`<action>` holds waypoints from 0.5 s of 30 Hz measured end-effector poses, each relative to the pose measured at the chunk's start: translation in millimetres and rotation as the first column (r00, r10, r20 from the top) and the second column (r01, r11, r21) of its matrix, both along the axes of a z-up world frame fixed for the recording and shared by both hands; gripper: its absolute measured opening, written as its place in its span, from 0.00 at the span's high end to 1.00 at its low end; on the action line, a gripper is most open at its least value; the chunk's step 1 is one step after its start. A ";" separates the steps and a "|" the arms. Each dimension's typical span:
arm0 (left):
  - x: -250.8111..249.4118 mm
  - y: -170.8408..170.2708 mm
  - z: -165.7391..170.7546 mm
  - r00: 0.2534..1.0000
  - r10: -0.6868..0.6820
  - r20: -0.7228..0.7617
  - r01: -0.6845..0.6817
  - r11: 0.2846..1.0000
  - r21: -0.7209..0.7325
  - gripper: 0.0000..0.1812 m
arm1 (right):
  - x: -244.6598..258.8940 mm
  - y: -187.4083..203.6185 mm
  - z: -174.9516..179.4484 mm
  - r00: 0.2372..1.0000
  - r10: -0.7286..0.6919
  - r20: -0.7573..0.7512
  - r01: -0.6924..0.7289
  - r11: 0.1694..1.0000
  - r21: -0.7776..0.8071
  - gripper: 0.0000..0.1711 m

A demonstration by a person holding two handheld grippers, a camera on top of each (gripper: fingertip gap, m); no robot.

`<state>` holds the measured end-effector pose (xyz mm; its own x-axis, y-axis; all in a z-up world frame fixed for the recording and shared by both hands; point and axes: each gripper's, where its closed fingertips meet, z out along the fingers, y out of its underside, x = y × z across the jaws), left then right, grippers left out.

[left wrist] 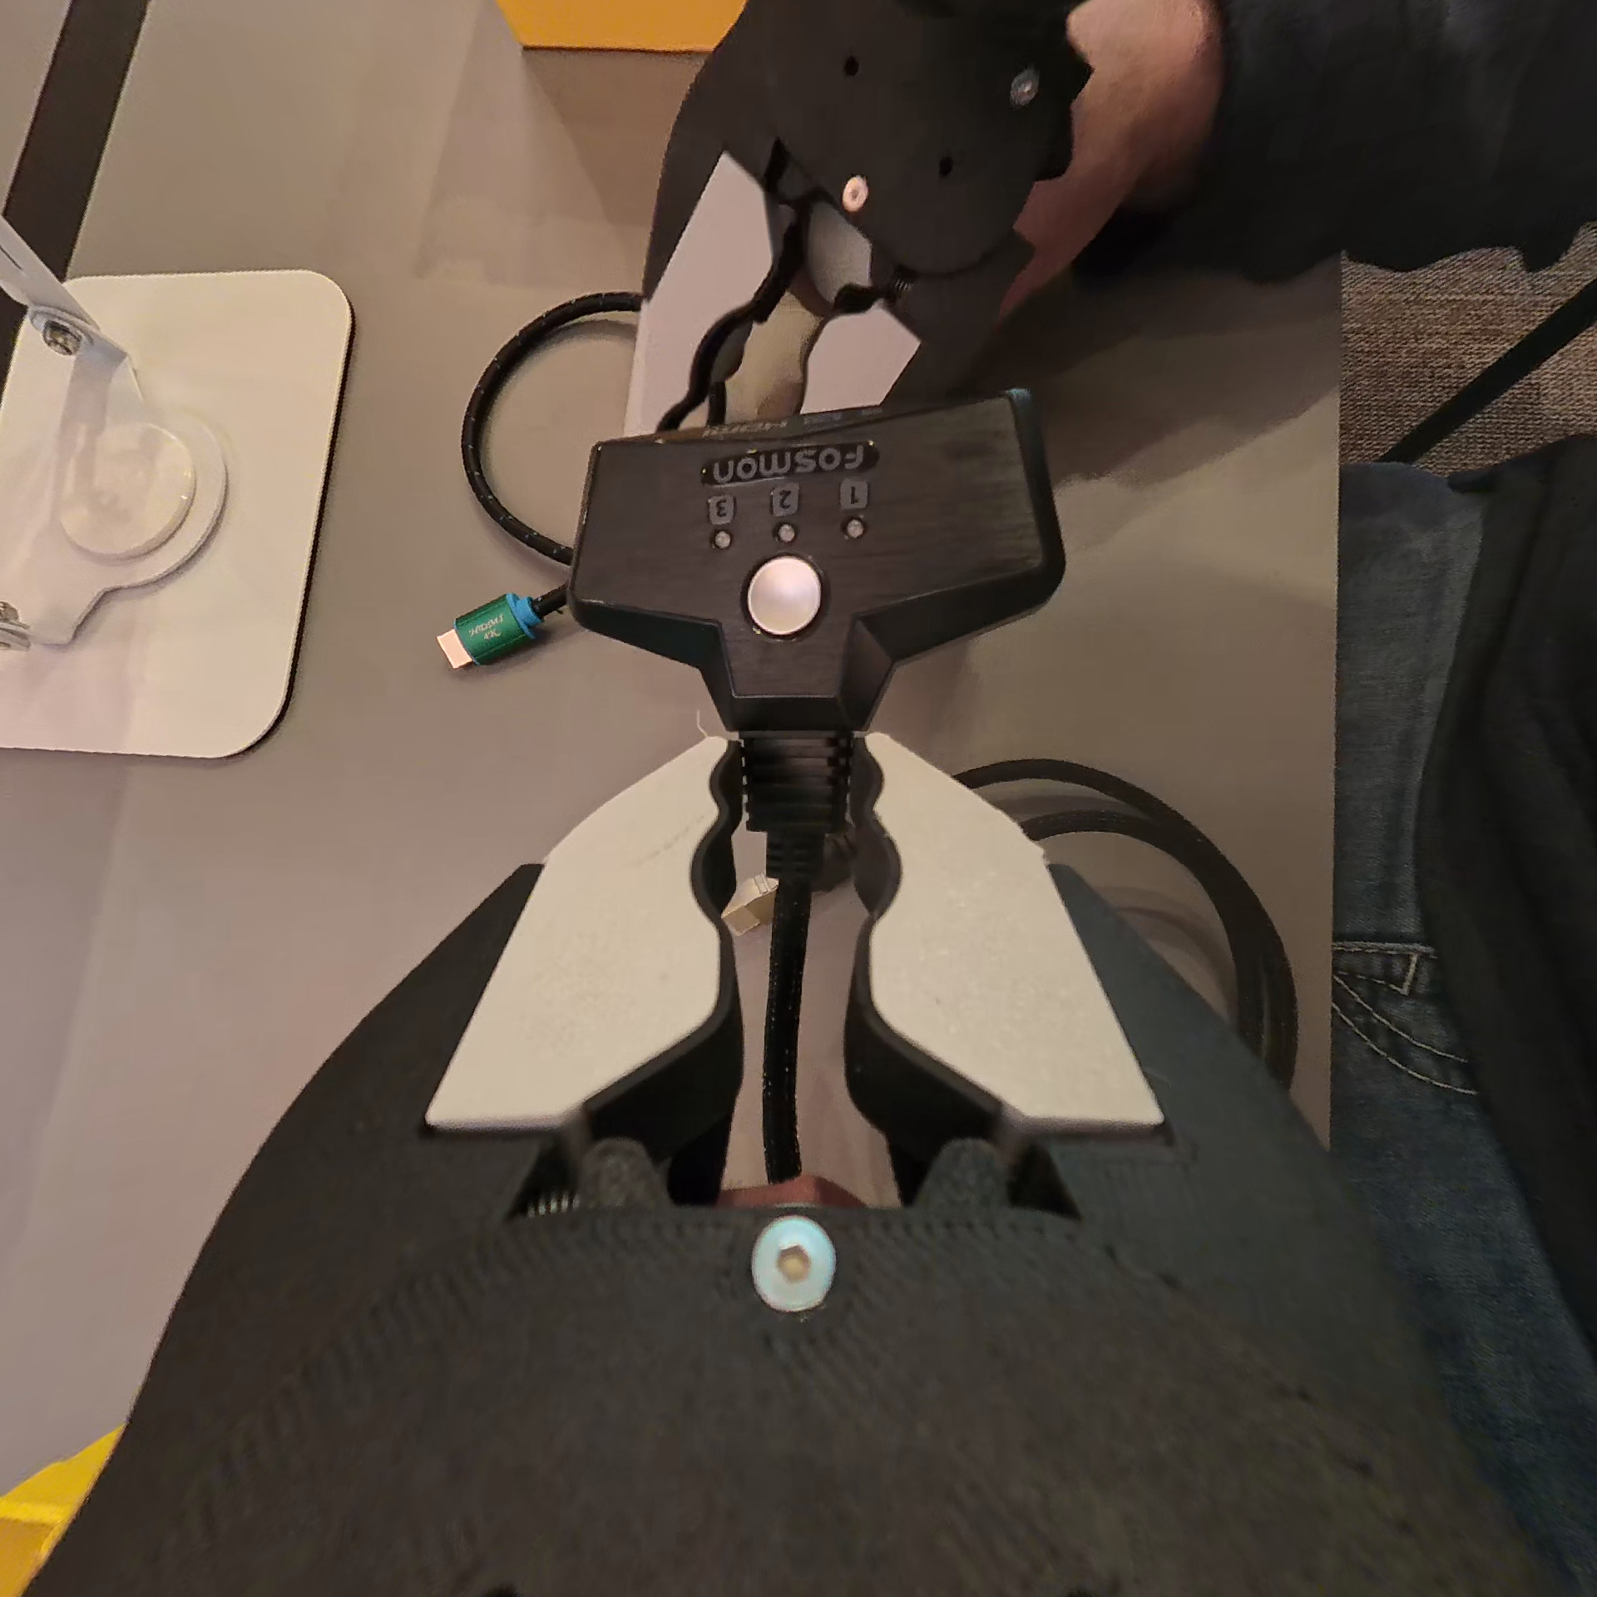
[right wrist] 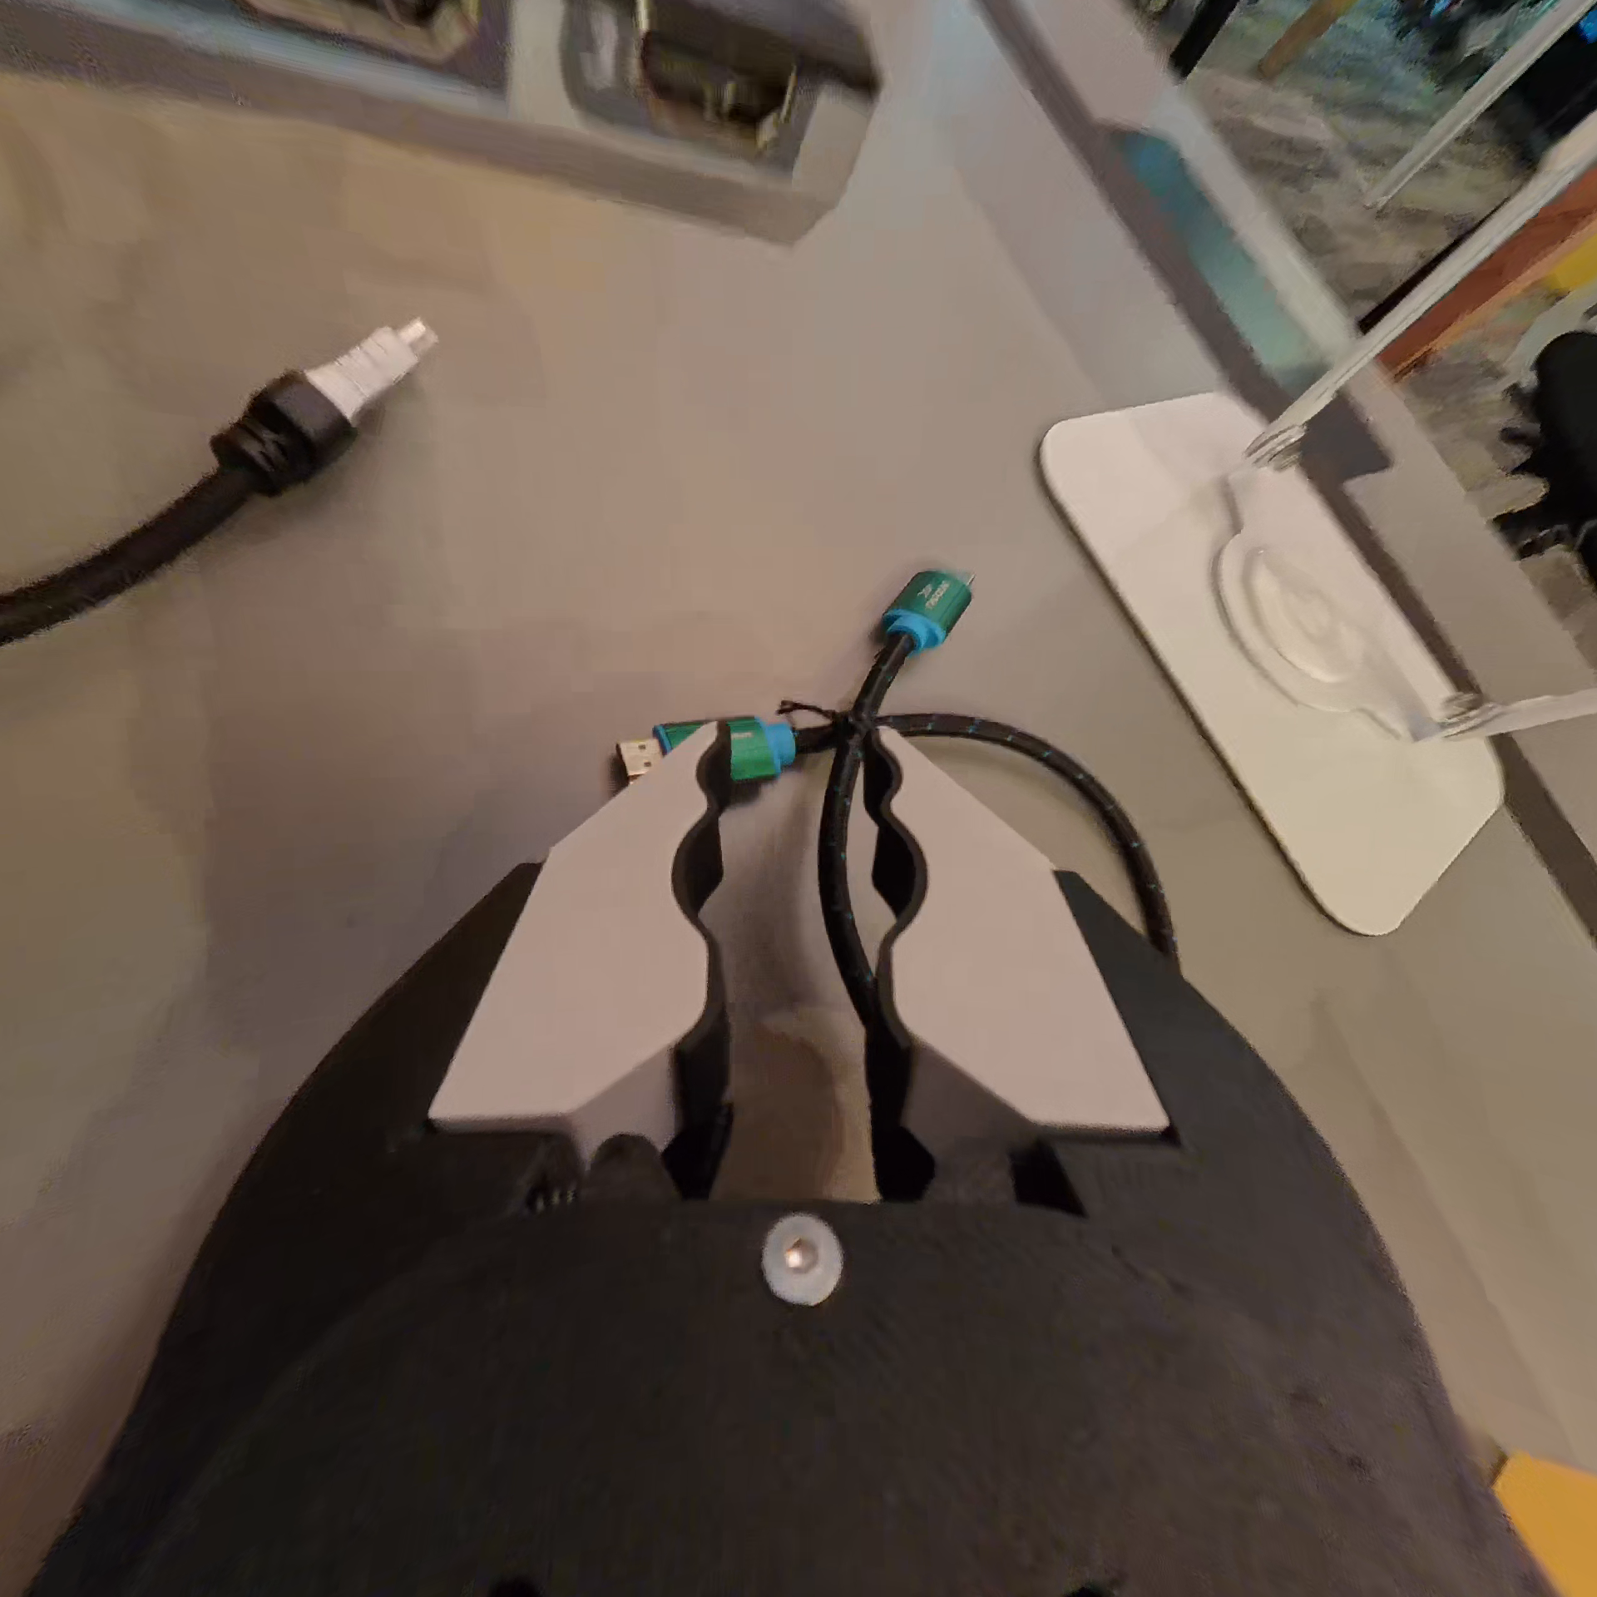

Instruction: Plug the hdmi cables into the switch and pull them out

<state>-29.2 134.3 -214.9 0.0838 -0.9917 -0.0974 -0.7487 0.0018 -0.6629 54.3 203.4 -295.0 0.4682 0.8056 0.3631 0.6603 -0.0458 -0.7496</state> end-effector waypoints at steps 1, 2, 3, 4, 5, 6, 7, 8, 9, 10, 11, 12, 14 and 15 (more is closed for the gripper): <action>0.3 -0.4 0.7 1.000 -0.001 0.001 0.001 1.000 0.001 0.87 | -1.0 1.8 -5.1 1.000 -0.002 0.015 0.002 1.000 -0.019 0.84; 0.6 -0.8 1.2 1.000 -0.002 0.004 0.002 1.000 0.001 0.87 | -2.1 3.7 -7.2 1.000 -0.007 0.016 0.007 0.999 -0.031 0.83; 0.7 -1.3 1.7 1.000 -0.003 0.005 0.003 1.000 0.000 0.87 | -2.7 5.5 -7.4 1.000 -0.013 0.016 0.013 0.999 -0.036 0.85; 0.6 -1.5 1.9 1.000 -0.004 0.005 0.004 1.000 0.001 0.87 | -2.1 7.2 -8.2 0.999 -0.017 0.030 0.018 0.999 -0.035 0.90; 0.5 -1.5 2.0 1.000 -0.005 0.005 0.005 1.000 0.002 0.87 | -1.1 8.5 -9.6 0.998 -0.019 0.052 0.021 0.999 -0.027 0.95; 0.4 -1.6 2.1 1.000 -0.005 0.005 0.005 1.000 0.001 0.87 | -0.2 9.2 -11.5 0.997 -0.019 0.074 0.021 1.000 -0.020 1.00; 0.1 -1.5 2.1 1.000 -0.005 0.004 0.005 1.000 0.001 0.87 | 0.0 9.2 -12.7 0.996 -0.016 0.084 0.018 1.000 -0.014 1.00; -0.1 -1.4 2.3 1.000 -0.005 0.005 0.005 1.000 0.002 0.87 | 0.0 8.8 -13.0 0.996 -0.015 0.084 0.016 1.000 -0.014 1.00; -0.3 -1.3 2.5 1.000 -0.004 0.007 0.004 1.000 0.001 0.87 | 0.5 7.6 -13.1 0.997 -0.012 0.081 0.014 1.000 -0.024 1.00; -0.4 -1.4 2.7 1.000 -0.004 0.008 0.004 1.000 0.000 0.87 | 1.2 5.8 -13.0 0.997 -0.006 0.079 0.009 0.999 -0.038 1.00; -0.8 -1.5 2.7 1.000 -0.004 0.009 0.004 1.000 0.000 0.87 | 2.6 3.7 -13.1 0.997 0.001 0.080 0.003 0.999 -0.047 1.00; -1.3 -1.4 2.9 1.000 -0.004 0.009 0.004 1.000 0.001 0.87 | 4.4 1.5 -13.1 0.996 0.005 0.083 -0.001 0.999 -0.053 1.00; -1.8 -1.9 4.0 1.000 -0.005 0.016 0.005 1.000 -0.003 0.87 | 8.8 -5.0 -13.3 0.995 0.017 0.098 -0.010 0.997 -0.073 1.00; -2.0 -1.8 4.7 1.000 -0.005 0.020 0.005 1.000 -0.005 0.87 | 11.1 -9.6 -13.5 0.994 0.030 0.109 -0.020 0.996 -0.087 1.00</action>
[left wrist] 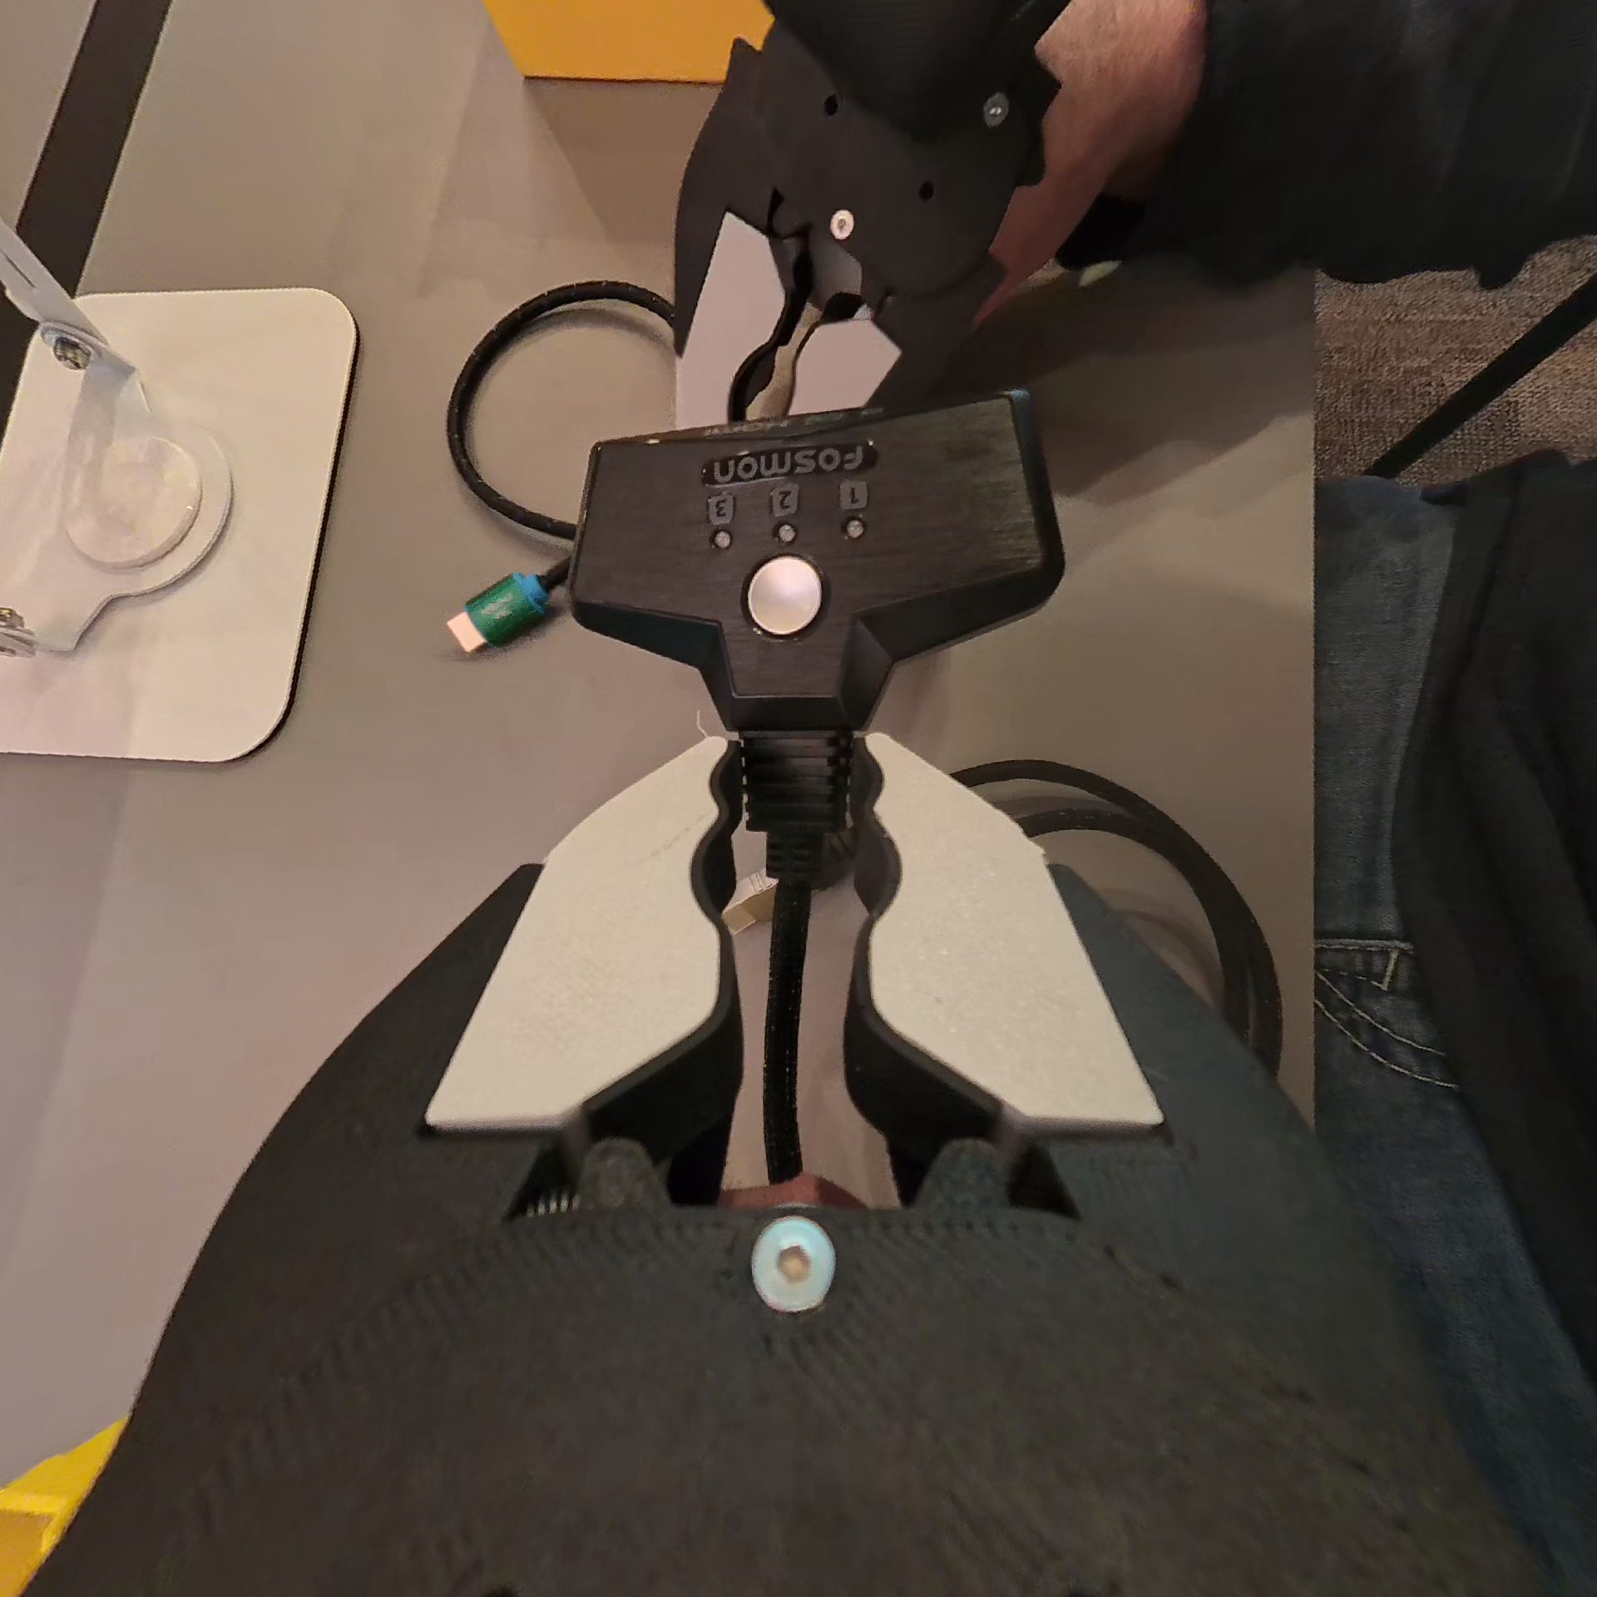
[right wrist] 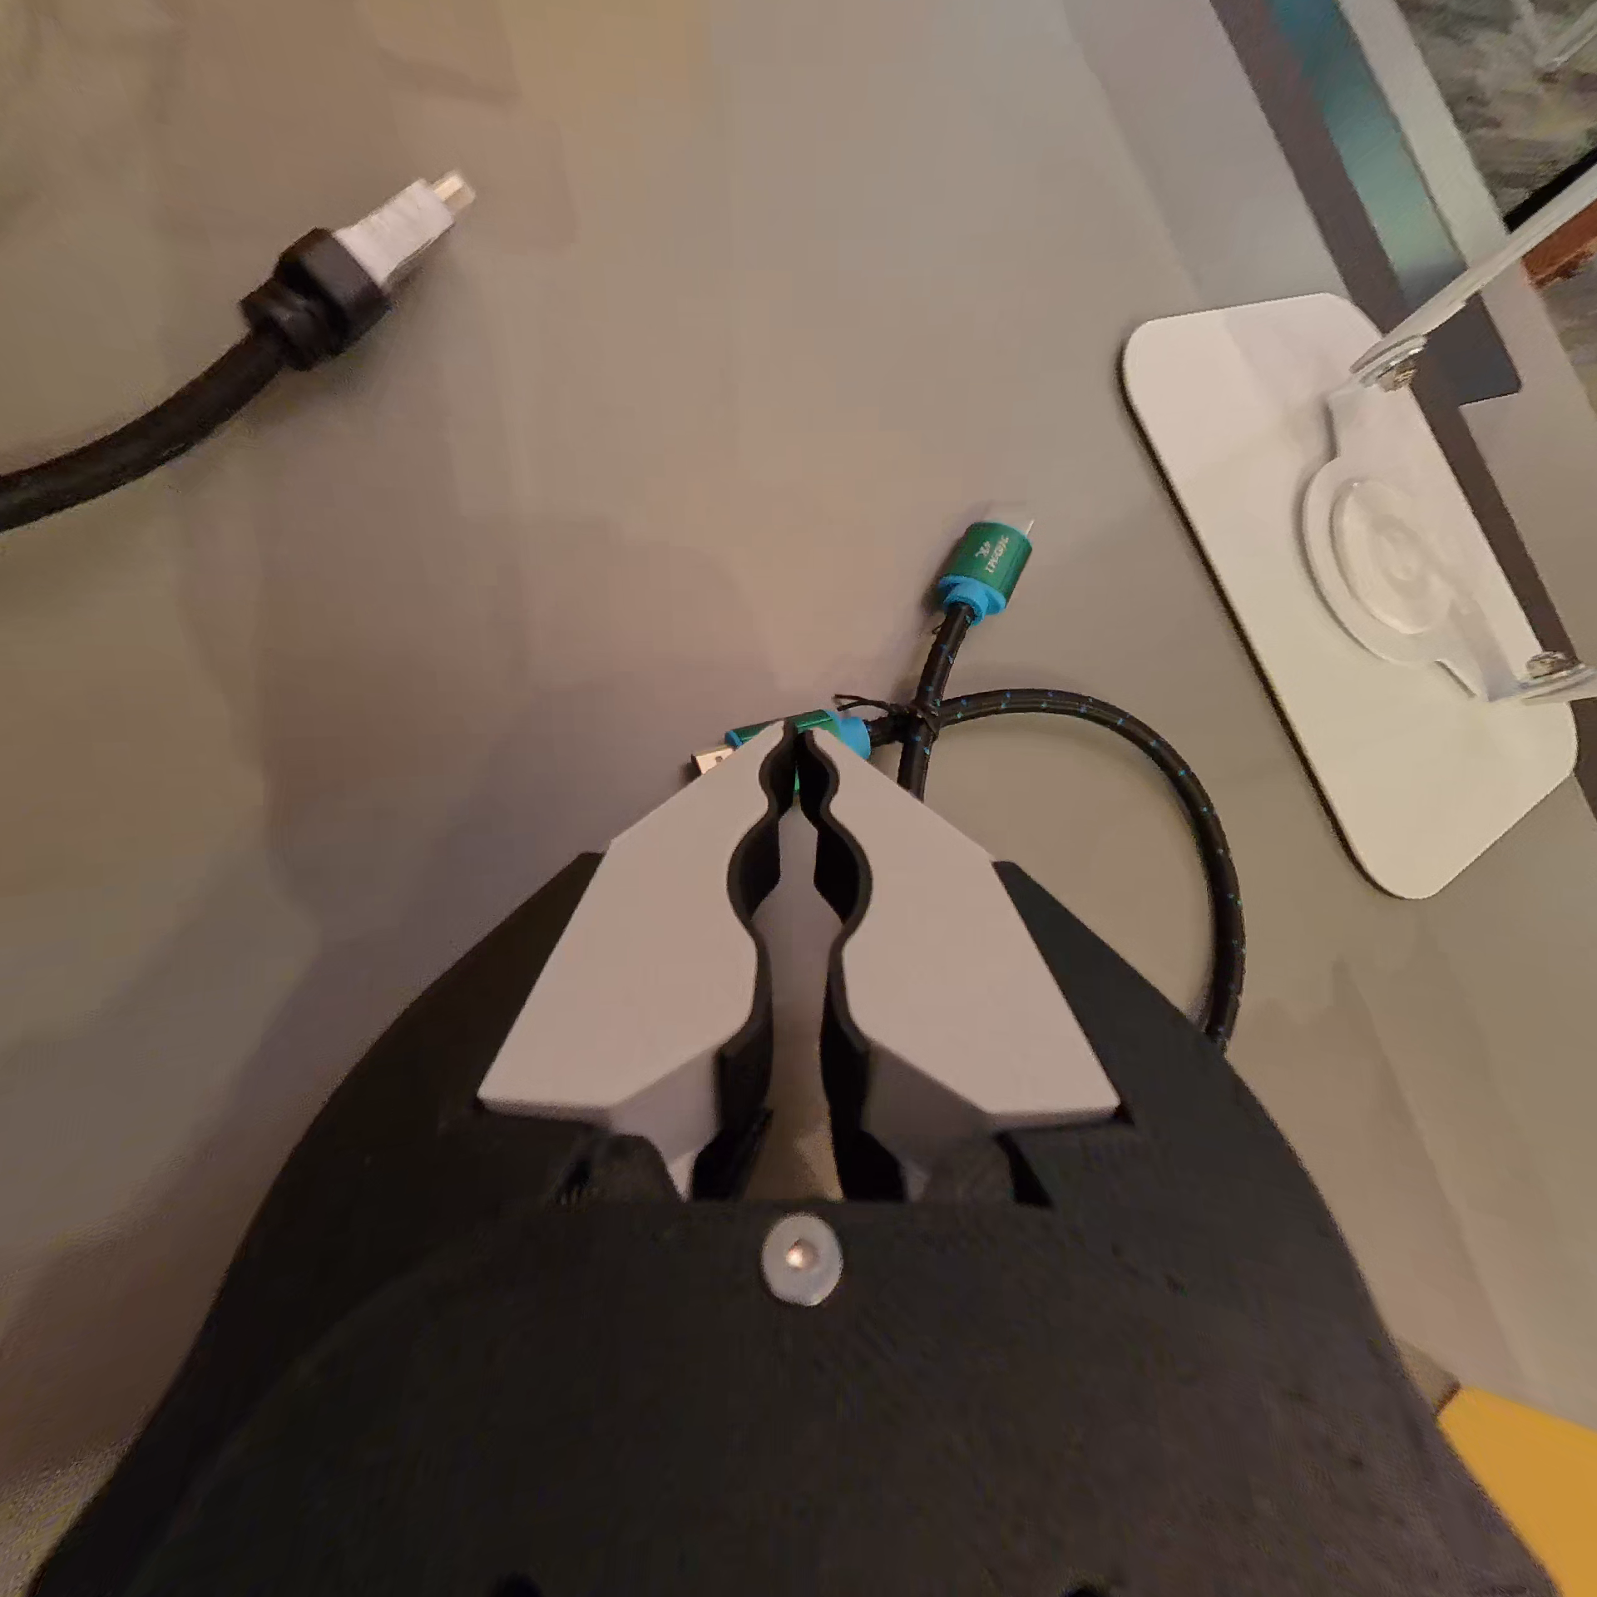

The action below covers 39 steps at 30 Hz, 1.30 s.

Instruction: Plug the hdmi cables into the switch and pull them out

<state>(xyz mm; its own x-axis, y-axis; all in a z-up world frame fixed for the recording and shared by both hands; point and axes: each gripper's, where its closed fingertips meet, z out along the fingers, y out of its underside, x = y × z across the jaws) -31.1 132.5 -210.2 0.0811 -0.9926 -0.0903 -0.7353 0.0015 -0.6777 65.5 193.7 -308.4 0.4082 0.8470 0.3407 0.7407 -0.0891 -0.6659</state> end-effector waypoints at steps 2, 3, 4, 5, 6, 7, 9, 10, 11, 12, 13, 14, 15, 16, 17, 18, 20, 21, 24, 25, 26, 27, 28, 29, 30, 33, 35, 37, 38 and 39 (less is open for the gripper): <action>-0.4 -0.2 1.6 1.000 -0.001 0.006 0.001 1.000 -0.003 0.87 | 5.7 -9.5 0.0 0.999 0.020 0.027 -0.019 0.999 -0.028 1.00; -0.6 -0.3 2.2 1.000 -0.002 0.008 0.002 1.000 -0.003 0.87 | 8.3 -13.6 0.1 0.999 0.027 0.037 -0.026 0.999 -0.038 1.00; -0.6 -0.4 2.9 1.000 -0.003 0.010 0.003 1.000 -0.005 0.87 | 10.2 -17.1 0.9 0.999 0.032 0.040 -0.031 0.998 -0.046 0.97; -0.5 -0.7 3.4 1.000 -0.005 0.012 0.005 1.000 -0.006 0.87 | 11.3 -19.9 3.0 0.999 0.036 0.033 -0.035 0.998 -0.051 0.96; -0.2 -1.2 3.8 1.000 -0.008 0.012 0.008 1.000 -0.007 0.87 | 11.3 -21.9 7.1 0.999 0.040 0.017 -0.039 0.998 -0.049 0.95; 0.1 -1.6 4.0 1.000 -0.011 0.013 0.011 1.000 -0.009 0.87 | 10.3 -22.9 13.2 0.999 0.041 -0.009 -0.042 0.998 -0.040 0.94; 1.2 -1.9 4.3 1.000 -0.014 0.013 0.014 1.000 -0.008 0.87 | 6.1 -24.1 30.1 0.996 0.048 -0.075 -0.049 0.999 -0.015 0.90; 1.6 -2.1 4.5 1.000 -0.016 0.012 0.016 1.000 -0.008 0.87 | 1.6 -25.2 41.8 0.991 0.065 -0.118 -0.064 0.998 0.017 0.88; 2.3 -2.6 4.7 1.000 -0.019 0.013 0.019 1.000 -0.009 0.87 | -4.3 -26.9 55.7 0.982 0.095 -0.165 -0.085 0.994 0.066 0.87; 2.9 -2.9 5.1 1.000 -0.021 0.014 0.021 1.000 -0.009 0.87 | -10.5 -30.0 69.9 0.970 0.131 -0.207 -0.108 0.987 0.120 0.85; 3.6 -3.2 5.3 1.000 -0.023 0.014 0.023 1.000 -0.011 0.87 | -16.2 -33.4 82.7 0.957 0.164 -0.239 -0.125 0.977 0.170 0.83; 4.3 -3.9 5.5 1.000 -0.026 0.013 0.026 1.000 -0.014 0.87 | -21.3 -37.0 93.9 0.946 0.197 -0.257 -0.141 0.965 0.220 0.81; 4.9 -4.8 5.6 0.999 -0.029 0.013 0.029 0.999 -0.017 0.87 | -26.4 -40.9 103.2 0.937 0.232 -0.261 -0.159 0.949 0.273 0.80; 5.4 -5.3 5.7 0.999 -0.030 0.011 0.030 0.999 -0.021 0.87 | -31.2 -44.9 110.1 0.931 0.266 -0.251 -0.179 0.930 0.322 0.79; 5.7 -5.3 5.4 1.000 -0.027 0.007 0.027 0.999 -0.026 0.87 | -35.6 -49.0 114.1 0.928 0.292 -0.231 -0.199 0.913 0.357 0.77; 5.9 -4.9 4.7 1.000 -0.020 0.000 0.020 0.999 -0.027 0.87 | -39.4 -52.6 115.6 0.928 0.311 -0.204 -0.219 0.900 0.378 0.77; 3.9 -4.8 1.4 0.999 -0.017 -0.030 0.016 1.000 -0.022 0.87 | -43.3 -55.5 116.8 0.936 0.325 -0.132 -0.241 0.870 0.430 0.77; 3.3 -5.0 0.3 0.999 -0.014 -0.037 0.013 1.000 -0.022 0.87 | -43.8 -56.3 116.8 0.941 0.326 -0.085 -0.253 0.850 0.463 0.78; 3.7 -6.6 -0.5 0.999 -0.004 -0.032 0.003 0.999 -0.039 0.87 | -45.9 -61.1 107.6 0.942 0.330 0.057 -0.313 0.808 0.498 0.72; 3.7 -6.7 -0.3 0.999 -0.003 -0.034 0.002 0.999 -0.041 0.87 | -47.3 -62.7 105.8 0.939 0.331 0.088 -0.328 0.794 0.511 0.72; 4.0 -6.9 0.0 0.999 -0.005 -0.035 0.004 0.999 -0.039 0.87 | -49.6 -64.0 106.6 0.937 0.331 0.110 -0.336 0.775 0.535 0.73; 4.9 -7.6 0.4 0.999 -0.007 -0.033 0.006 0.999 -0.041 0.87 | -51.9 -64.3 108.0 0.936 0.327 0.127 -0.340 0.757 0.558 0.74; 6.4 -8.7 0.7 1.000 -0.010 -0.030 0.009 0.999 -0.047 0.87 | -54.2 -63.5 108.8 0.937 0.320 0.143 -0.341 0.741 0.578 0.76; 8.2 -10.2 0.4 0.999 -0.014 -0.030 0.012 0.999 -0.053 0.87 | -56.4 -60.9 109.8 0.940 0.304 0.156 -0.335 0.726 0.601 0.79; 9.4 -11.4 -0.6 0.999 -0.019 -0.038 0.017 0.998 -0.055 0.87 | -57.7 -57.2 110.3 0.944 0.282 0.172 -0.326 0.709 0.625 0.82; 7.4 -10.0 -4.8 0.997 -0.009 -0.080 0.005 0.999 -0.049 0.87 | -59.4 -51.3 107.5 0.944 0.246 0.219 -0.329 0.670 0.666 0.84; 6.4 -11.3 -4.9 0.997 -0.009 -0.079 0.004 0.998 -0.063 0.87 | -60.4 -52.6 107.1 0.945 0.249 0.211 -0.326 0.664 0.673 0.85; 7.0 -10.6 -3.3 0.997 0.000 -0.072 -0.004 0.999 -0.053 0.87 | -60.2 -53.7 107.6 0.947 0.251 0.201 -0.320 0.665 0.675 0.86; 7.2 -8.5 -2.9 0.997 0.012 -0.078 -0.015 0.999 -0.030 0.86 | -59.7 -53.5 108.2 0.949 0.248 0.195 -0.313 0.668 0.675 0.86; 8.0 -6.9 -2.3 0.996 0.022 -0.086 -0.022 1.000 -0.003 0.81 | -59.2 -52.6 108.6 0.951 0.243 0.191 -0.307 0.671 0.675 0.86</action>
